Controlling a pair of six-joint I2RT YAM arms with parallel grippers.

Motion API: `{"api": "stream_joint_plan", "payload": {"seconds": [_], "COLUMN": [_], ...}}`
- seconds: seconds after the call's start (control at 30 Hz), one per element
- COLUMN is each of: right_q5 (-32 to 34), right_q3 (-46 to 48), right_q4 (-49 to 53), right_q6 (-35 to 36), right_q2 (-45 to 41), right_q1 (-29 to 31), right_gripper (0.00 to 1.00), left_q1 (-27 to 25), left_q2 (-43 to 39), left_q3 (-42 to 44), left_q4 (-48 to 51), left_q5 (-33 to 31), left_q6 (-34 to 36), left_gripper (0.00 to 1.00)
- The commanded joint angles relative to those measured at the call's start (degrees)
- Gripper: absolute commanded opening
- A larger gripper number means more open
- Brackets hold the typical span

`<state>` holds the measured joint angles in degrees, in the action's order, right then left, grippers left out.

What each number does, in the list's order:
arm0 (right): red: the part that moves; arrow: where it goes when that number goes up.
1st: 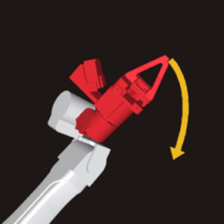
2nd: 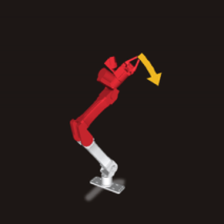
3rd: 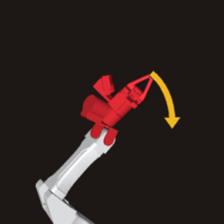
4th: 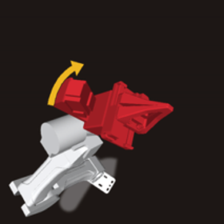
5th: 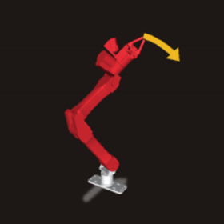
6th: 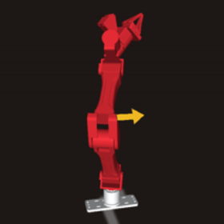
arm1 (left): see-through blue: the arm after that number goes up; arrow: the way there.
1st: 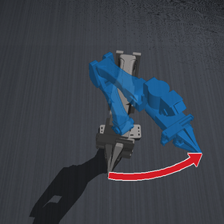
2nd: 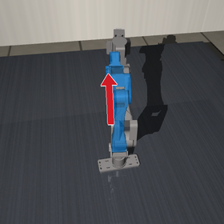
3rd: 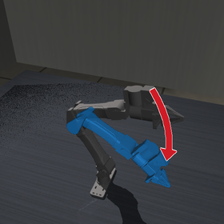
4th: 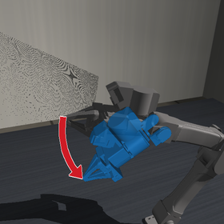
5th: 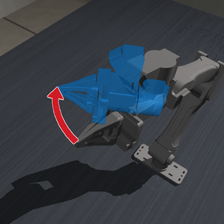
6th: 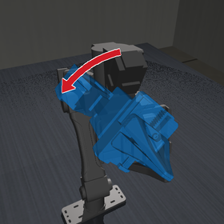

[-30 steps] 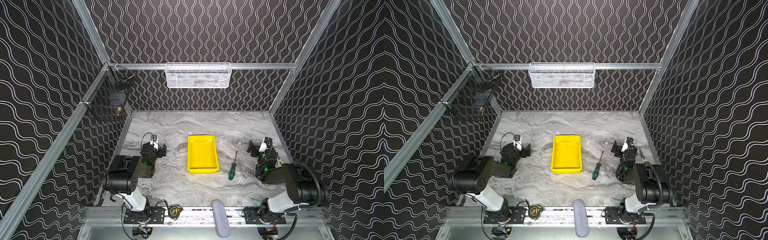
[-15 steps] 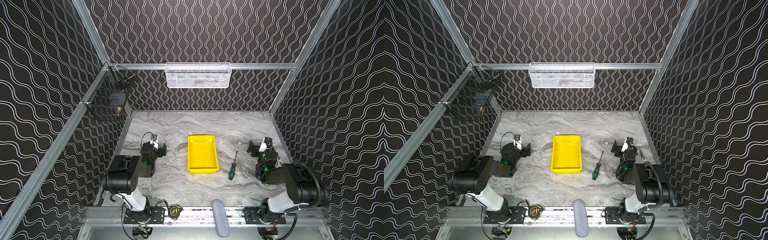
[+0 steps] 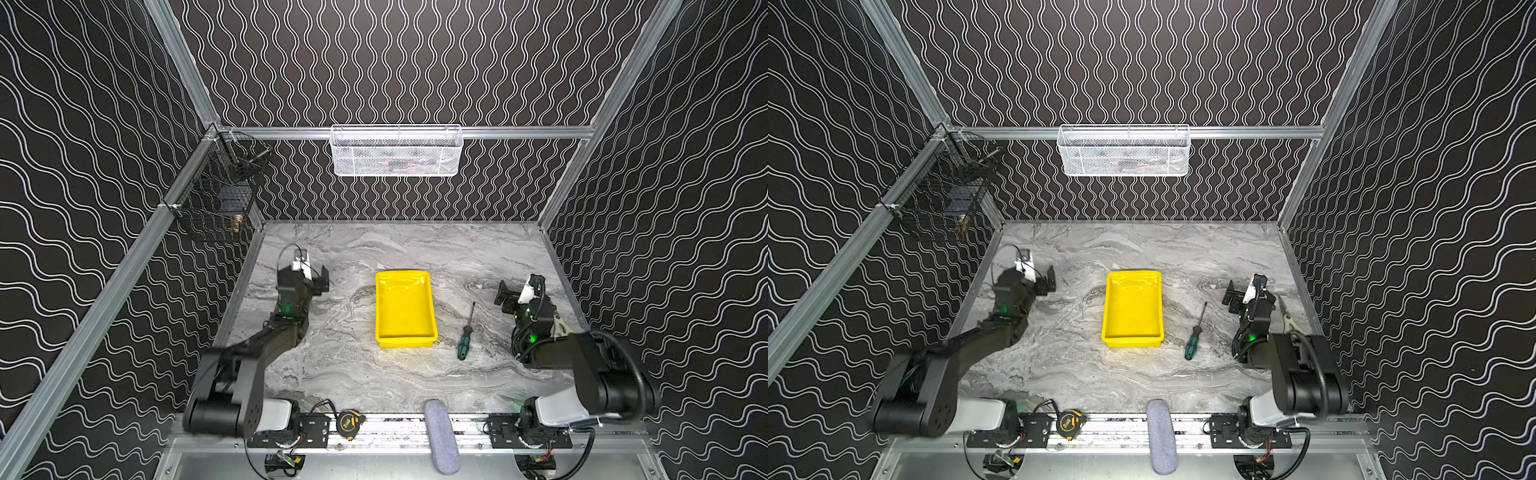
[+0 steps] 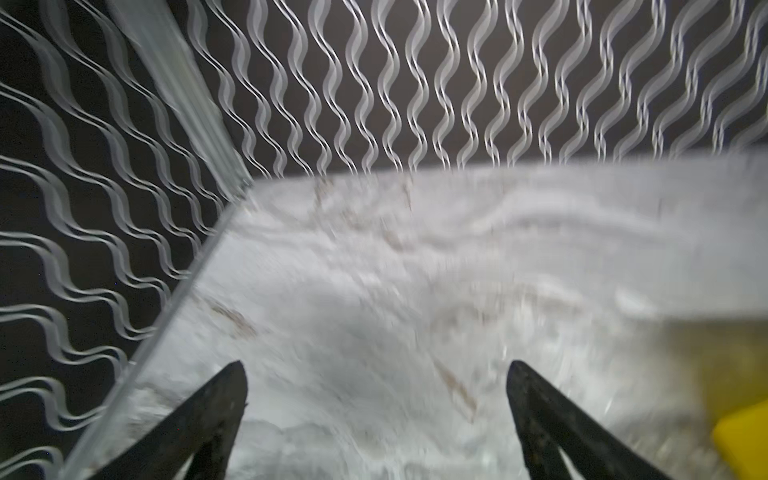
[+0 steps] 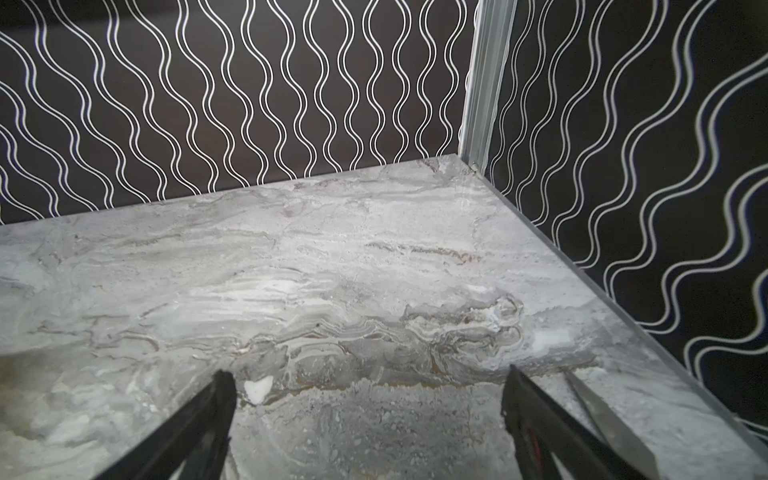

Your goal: Put the screwdriver in the bin

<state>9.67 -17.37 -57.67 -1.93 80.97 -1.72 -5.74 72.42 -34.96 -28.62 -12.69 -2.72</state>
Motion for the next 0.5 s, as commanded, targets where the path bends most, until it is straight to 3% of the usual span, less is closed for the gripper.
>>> {"api": "stream_joint_plan", "payload": {"seconds": [0.0,0.07,0.23,0.37,0.47], "right_q5": [3.25,0.96,-5.66,-13.98,-12.52], "right_q3": [-10.66,-18.47,-32.75,-39.50,-41.41], "right_q4": [27.55,42.85,67.97,84.67,92.38], "right_q6": [-6.46,-8.09,-12.60,-14.61,-16.31], "right_q2": [-7.52,-11.23,-15.51,-13.85,-14.41], "right_q1": [0.05,0.28,0.31,1.80,7.33], "right_gripper": [1.00,0.99,1.00,1.00,0.99], "left_q1": [-0.46,-0.46,-0.48,-0.46,-0.50], "left_q2": [-7.63,-9.51,-8.08,-6.78,-6.02], "left_q3": [-10.04,-20.05,-35.86,-32.70,-27.96], "left_q4": [30.19,44.26,56.17,55.13,52.94], "left_q5": [-1.24,1.08,13.71,20.25,24.42], "left_q6": [-14.29,-20.10,-13.74,-10.35,-10.51], "left_gripper": [0.99,0.99,0.99,0.99,0.99]}}
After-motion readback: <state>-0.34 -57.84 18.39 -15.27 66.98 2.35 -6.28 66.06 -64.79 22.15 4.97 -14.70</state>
